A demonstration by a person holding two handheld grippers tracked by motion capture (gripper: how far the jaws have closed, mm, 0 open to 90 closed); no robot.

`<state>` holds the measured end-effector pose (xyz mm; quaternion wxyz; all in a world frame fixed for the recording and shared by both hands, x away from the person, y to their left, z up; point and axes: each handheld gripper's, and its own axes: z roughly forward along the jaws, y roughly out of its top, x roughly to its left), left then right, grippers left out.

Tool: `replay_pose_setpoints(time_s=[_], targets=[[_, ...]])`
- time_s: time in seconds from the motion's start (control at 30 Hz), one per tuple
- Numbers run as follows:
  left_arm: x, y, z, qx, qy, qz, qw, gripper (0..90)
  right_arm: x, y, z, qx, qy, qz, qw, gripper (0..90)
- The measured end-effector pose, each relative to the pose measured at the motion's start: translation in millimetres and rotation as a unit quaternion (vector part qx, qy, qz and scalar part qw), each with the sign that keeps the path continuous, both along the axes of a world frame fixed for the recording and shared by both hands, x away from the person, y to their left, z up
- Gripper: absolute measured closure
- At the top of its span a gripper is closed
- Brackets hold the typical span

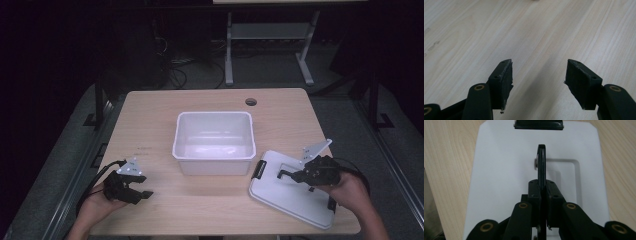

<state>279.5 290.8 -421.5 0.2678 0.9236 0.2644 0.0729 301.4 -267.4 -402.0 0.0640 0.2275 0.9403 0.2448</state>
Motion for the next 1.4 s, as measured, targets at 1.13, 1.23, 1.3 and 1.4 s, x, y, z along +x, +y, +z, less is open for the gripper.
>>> replay_pose_setpoints(time_s=[1.13, 1.23, 1.3, 1.4], targets=[[-5.7, -2.9, -19.7, -0.03, -0.002, 0.008, 0.9995, 36.7, 4.6, -2.4, 20.3, 0.002, -0.012, 0.047, 0.9988, 84.6], [-7.2, -0.5, -18.5, -0.038, -0.004, 0.012, 0.9992, 36.7, 2.6, -5.1, 26.9, 0.004, -0.017, 0.054, 0.9984, 84.6], [-7.5, 0.9, -17.8, -0.038, -0.006, 0.014, 0.9992, 36.5, 1.5, -7.4, 31.9, 0.002, -0.019, 0.056, 0.9982, 84.6], [-8.5, 1.4, -18.1, -0.039, -0.006, 0.017, 0.9991, 36.2, -0.2, -11.8, 41.5, -0.002, -0.025, 0.057, 0.9981, 84.6]])
